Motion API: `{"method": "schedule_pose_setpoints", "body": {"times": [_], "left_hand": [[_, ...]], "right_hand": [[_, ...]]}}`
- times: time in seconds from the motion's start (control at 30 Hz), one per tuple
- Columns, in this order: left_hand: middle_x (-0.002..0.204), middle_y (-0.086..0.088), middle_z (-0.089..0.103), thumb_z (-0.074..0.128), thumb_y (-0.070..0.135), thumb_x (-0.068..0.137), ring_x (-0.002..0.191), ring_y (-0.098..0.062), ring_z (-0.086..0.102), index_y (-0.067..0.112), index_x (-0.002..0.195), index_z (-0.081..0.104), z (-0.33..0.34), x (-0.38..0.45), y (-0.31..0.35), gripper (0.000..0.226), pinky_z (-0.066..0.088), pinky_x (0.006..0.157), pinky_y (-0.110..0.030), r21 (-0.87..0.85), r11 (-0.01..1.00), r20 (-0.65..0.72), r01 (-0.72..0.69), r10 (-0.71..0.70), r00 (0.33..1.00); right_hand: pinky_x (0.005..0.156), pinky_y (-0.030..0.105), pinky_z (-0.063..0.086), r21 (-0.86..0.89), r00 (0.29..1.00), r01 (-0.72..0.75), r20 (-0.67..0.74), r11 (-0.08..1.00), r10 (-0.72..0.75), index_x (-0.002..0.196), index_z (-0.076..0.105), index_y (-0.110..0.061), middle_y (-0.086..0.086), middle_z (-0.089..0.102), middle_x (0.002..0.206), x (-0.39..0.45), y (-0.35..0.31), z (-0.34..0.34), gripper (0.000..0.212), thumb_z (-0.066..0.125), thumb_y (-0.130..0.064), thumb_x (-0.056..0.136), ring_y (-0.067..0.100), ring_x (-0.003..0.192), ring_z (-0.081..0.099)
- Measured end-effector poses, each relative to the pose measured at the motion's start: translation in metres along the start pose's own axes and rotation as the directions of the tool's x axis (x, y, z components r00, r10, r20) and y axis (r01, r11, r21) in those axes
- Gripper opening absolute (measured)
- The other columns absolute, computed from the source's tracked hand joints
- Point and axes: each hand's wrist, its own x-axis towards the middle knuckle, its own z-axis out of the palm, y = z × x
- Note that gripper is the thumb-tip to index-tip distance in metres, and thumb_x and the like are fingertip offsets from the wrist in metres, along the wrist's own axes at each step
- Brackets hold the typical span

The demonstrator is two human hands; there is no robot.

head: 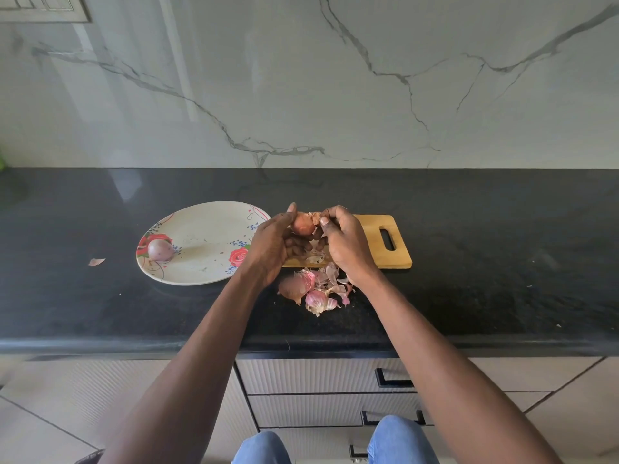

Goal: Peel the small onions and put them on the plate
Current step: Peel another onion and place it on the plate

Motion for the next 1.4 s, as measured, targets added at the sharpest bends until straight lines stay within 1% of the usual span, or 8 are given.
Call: {"method": "schedule_pose_setpoints", "body": {"times": [0.17,0.43,0.57,0.9,1.03,1.17,1.3,1.4], "left_hand": [[0.068,-0.011,0.066,0.047,0.048,0.103,0.053,-0.019,0.057,0.001,0.093,0.066,0.0015,-0.0022,0.0025,0.051,0.048,0.048,-0.027,0.025,0.999,-0.044,0.042,-0.041,0.998],[0.095,-0.018,0.068,0.066,0.026,0.092,0.07,-0.022,0.069,-0.004,0.108,0.064,0.0031,-0.0055,0.0058,0.035,0.058,0.058,-0.024,-0.134,0.991,0.048,-0.002,0.008,0.999],[0.091,-0.019,0.067,0.06,0.013,0.098,0.064,-0.021,0.067,-0.004,0.109,0.061,0.001,-0.0037,0.0047,0.02,0.058,0.056,-0.025,-0.141,0.99,0.006,-0.028,0.029,1.0],[0.076,-0.016,0.068,0.05,0.018,0.105,0.057,-0.02,0.064,0.001,0.103,0.057,0.0022,-0.0049,0.0073,0.019,0.056,0.052,-0.024,-0.124,0.992,0.012,0.025,-0.024,1.0],[0.074,-0.014,0.067,0.049,0.019,0.105,0.057,-0.02,0.063,0.005,0.1,0.053,0.0026,-0.0048,0.007,0.016,0.056,0.052,-0.024,-0.107,0.994,0.014,0.023,-0.021,1.0],[0.083,-0.017,0.069,0.052,0.015,0.104,0.063,-0.023,0.066,0.002,0.105,0.056,0.0024,-0.0044,0.0053,0.014,0.059,0.058,-0.026,-0.104,0.995,0.024,-0.001,0.004,1.0],[0.085,-0.015,0.071,0.056,0.009,0.1,0.067,-0.024,0.069,-0.001,0.109,0.059,0.0015,-0.0051,0.0044,0.013,0.061,0.061,-0.028,-0.124,0.992,0.019,-0.024,0.027,0.999],[0.086,-0.014,0.069,0.055,0.007,0.101,0.067,-0.022,0.07,-0.001,0.109,0.059,0.002,-0.0067,0.0052,0.012,0.061,0.061,-0.028,-0.134,0.991,0.023,-0.025,0.029,0.999]], "right_hand": [[0.078,0.031,0.055,0.035,1.0,-0.017,0.001,0.999,0.016,0.091,0.061,-0.021,0.012,0.069,0.101,0.002,0.0002,-0.0007,0.018,0.05,-0.012,0.104,0.022,0.092,0.068],[0.082,0.038,0.055,0.054,1.0,-0.001,-0.017,0.999,0.002,0.088,0.061,-0.022,0.015,0.068,0.101,0.003,0.0034,-0.002,0.02,0.052,-0.01,0.101,0.024,0.093,0.066],[0.083,0.039,0.056,0.076,1.0,-0.008,-0.016,0.997,0.009,0.088,0.062,-0.021,0.012,0.068,0.099,0.0026,0.0039,-0.0016,0.02,0.053,-0.008,0.101,0.021,0.092,0.066],[0.088,0.058,0.056,0.217,0.991,-0.137,0.024,0.967,0.135,0.082,0.067,-0.021,0.015,0.07,0.095,0.002,0.0024,-0.0013,0.016,0.055,-0.018,0.092,0.034,0.092,0.068],[0.066,0.039,0.056,0.325,0.986,-0.169,0.053,0.93,0.16,0.083,0.06,-0.01,0.012,0.065,0.078,-0.0005,-0.0049,-0.0054,0.021,0.049,0.0,0.099,0.02,0.067,0.065],[0.076,0.047,0.057,0.235,0.99,-0.129,-0.023,0.963,0.138,0.088,0.063,-0.01,0.012,0.068,0.088,0.001,0.0001,-0.0029,0.017,0.051,-0.006,0.099,0.024,0.08,0.066],[0.082,0.046,0.059,0.086,0.999,-0.012,-0.033,0.996,0.015,0.092,0.067,-0.012,0.01,0.071,0.094,-0.0037,0.0,-0.0004,0.029,0.065,-0.04,0.094,0.024,0.09,0.069],[0.082,0.04,0.059,-0.007,0.999,0.02,-0.042,1.0,-0.02,0.094,0.069,-0.014,0.004,0.071,0.096,-0.0017,0.0014,0.0002,0.017,0.075,-0.028,0.089,0.018,0.092,0.069]]}}
